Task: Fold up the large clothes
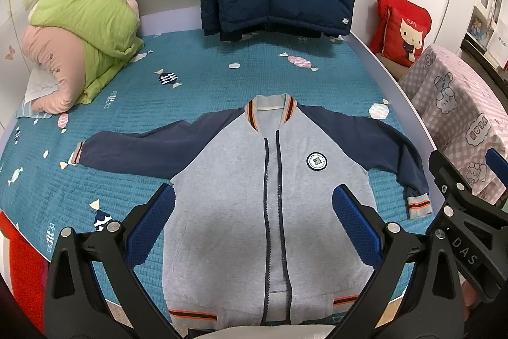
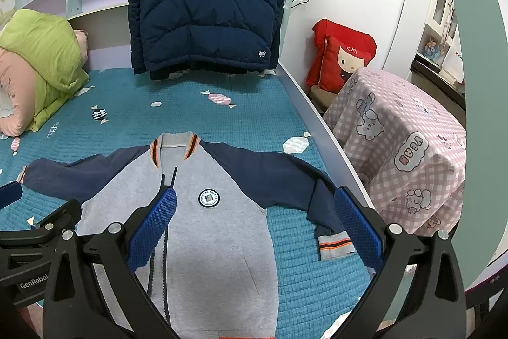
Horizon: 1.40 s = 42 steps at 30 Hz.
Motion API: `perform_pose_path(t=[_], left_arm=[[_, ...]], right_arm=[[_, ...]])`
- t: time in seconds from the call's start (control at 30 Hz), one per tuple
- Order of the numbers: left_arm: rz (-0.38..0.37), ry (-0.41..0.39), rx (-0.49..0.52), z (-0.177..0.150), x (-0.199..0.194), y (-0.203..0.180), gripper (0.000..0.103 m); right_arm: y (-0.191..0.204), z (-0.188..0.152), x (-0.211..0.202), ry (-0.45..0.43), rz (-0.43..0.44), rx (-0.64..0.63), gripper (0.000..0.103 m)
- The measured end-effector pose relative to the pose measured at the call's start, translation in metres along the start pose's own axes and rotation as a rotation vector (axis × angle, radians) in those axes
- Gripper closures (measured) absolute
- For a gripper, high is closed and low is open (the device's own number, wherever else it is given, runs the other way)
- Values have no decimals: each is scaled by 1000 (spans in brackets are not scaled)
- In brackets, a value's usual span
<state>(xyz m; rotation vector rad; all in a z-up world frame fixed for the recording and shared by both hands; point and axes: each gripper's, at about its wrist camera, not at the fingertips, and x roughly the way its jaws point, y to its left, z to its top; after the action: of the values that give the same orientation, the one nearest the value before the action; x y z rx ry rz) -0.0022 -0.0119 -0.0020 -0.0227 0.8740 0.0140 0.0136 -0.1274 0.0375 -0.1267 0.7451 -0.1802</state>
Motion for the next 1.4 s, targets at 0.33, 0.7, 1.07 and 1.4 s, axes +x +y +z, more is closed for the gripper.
perform_pose_path(t=[0.33,0.7,1.07,1.4], left_arm=[[-2,9,-1,-3,5,0,4],[-6,15,-2,-4,7,0,4],[-9,21,-5,-4,9,0,4],[-11,27,-6,-3,10,-1,4]], right_arm=[[0,-4,6,9,-4,0,7],[0,-1,3,10,-10,-6,7],[1,0,3,13,-13,1,7],[0,-2,2,15,-9,6,7]])
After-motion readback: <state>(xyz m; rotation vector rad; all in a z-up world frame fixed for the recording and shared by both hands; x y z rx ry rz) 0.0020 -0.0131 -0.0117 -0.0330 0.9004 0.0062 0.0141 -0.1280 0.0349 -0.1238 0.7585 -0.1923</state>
